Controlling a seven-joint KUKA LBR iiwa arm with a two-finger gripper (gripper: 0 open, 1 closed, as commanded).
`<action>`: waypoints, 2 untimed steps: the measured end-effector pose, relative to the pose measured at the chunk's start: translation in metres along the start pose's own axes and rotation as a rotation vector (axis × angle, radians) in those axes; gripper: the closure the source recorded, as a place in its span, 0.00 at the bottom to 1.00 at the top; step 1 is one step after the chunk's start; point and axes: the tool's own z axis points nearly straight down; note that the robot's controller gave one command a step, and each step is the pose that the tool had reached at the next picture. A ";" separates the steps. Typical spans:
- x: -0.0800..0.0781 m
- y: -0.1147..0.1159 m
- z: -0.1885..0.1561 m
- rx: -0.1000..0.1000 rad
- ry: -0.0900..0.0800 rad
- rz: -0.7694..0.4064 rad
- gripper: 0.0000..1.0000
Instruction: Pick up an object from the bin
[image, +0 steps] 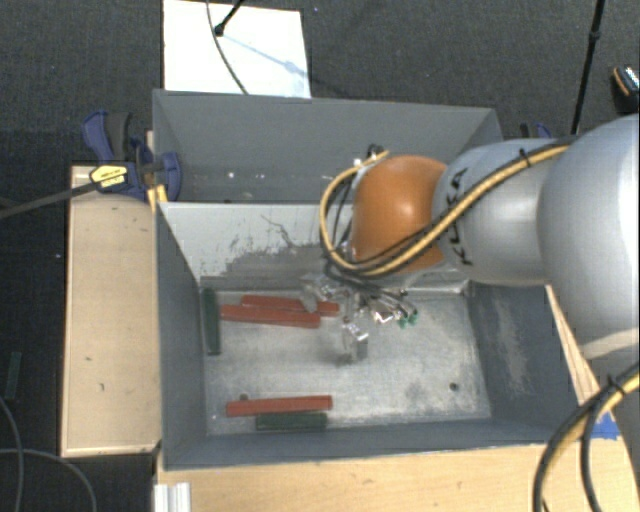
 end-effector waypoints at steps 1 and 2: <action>-0.014 0.022 0.000 0.000 -0.006 0.085 0.00; -0.014 0.017 0.000 0.001 -0.007 0.172 0.00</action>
Offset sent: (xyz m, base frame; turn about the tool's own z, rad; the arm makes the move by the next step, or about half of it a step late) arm 0.0015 0.0248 -0.0012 0.0864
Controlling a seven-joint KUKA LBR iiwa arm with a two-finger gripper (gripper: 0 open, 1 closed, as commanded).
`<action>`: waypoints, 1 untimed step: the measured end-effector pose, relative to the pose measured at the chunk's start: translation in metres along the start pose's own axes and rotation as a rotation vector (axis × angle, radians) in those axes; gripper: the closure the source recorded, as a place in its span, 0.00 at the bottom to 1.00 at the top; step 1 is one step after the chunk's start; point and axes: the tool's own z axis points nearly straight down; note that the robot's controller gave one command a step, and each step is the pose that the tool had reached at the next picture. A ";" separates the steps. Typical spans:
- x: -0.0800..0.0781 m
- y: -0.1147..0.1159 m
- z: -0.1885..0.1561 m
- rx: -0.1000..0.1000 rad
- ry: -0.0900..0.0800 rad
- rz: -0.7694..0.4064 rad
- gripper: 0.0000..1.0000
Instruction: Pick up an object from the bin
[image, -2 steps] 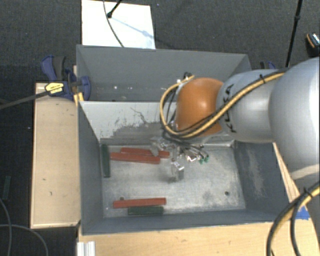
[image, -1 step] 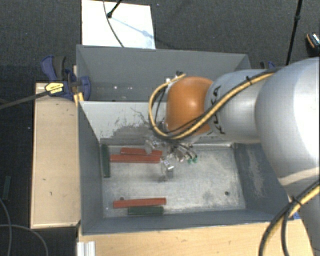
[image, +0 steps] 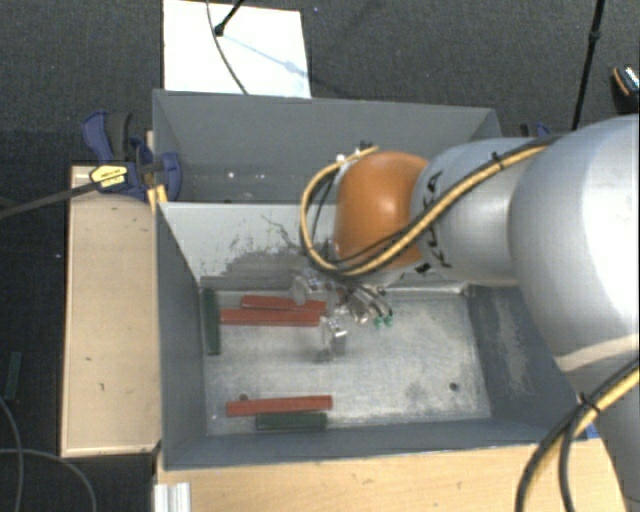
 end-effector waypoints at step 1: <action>0.009 -0.032 0.000 0.001 0.004 0.188 0.00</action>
Offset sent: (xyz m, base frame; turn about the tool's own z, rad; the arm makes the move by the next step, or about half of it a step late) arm -0.0007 -0.0331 -0.0010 0.1877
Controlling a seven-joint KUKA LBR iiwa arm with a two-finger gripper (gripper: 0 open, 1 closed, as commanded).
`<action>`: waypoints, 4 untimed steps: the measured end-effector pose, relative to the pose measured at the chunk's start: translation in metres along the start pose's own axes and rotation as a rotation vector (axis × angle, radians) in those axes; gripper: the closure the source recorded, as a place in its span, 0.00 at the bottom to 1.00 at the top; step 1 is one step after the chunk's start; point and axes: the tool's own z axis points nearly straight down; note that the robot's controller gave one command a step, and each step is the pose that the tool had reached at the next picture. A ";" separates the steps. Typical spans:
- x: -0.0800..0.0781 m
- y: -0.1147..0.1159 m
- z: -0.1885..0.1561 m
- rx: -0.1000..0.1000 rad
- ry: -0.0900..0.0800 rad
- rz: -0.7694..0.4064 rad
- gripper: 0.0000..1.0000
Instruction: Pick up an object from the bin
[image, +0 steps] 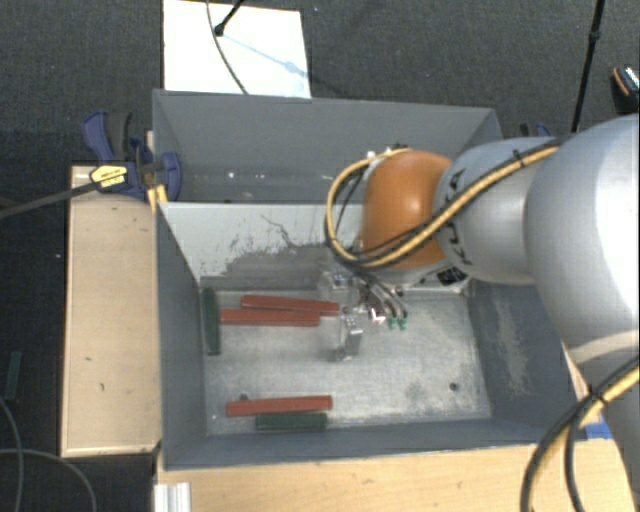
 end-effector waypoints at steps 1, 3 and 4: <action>-0.001 0.001 -0.001 -0.001 -0.002 -0.004 1.00; 0.015 0.035 0.000 -0.001 0.000 -0.468 0.00; 0.015 0.035 0.000 -0.001 0.000 -0.467 1.00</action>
Offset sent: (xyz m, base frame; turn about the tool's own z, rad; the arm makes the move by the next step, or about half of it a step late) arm 0.0000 0.0000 0.0000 0.0000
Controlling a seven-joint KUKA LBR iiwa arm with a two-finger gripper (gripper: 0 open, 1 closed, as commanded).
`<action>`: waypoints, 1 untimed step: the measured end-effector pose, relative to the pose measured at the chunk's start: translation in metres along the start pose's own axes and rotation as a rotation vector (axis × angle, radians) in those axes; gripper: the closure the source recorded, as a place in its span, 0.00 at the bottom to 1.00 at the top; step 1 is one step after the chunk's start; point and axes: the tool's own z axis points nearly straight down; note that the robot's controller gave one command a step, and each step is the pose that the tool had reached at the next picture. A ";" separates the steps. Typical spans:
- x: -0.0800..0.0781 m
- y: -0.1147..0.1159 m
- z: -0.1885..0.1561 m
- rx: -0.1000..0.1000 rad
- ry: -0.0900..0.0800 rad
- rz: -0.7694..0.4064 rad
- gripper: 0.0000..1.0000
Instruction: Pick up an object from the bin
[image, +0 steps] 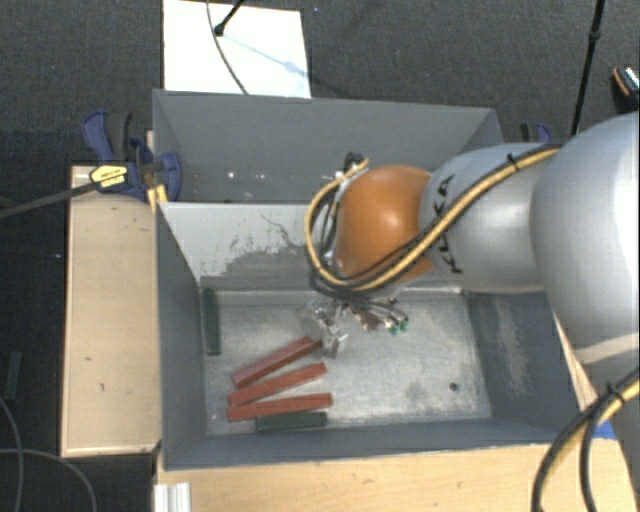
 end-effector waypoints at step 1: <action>0.014 0.005 -0.152 0.004 -0.007 -0.009 1.00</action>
Offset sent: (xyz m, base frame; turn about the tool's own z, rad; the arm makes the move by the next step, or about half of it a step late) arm -0.0163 -0.0043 0.1466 -0.0146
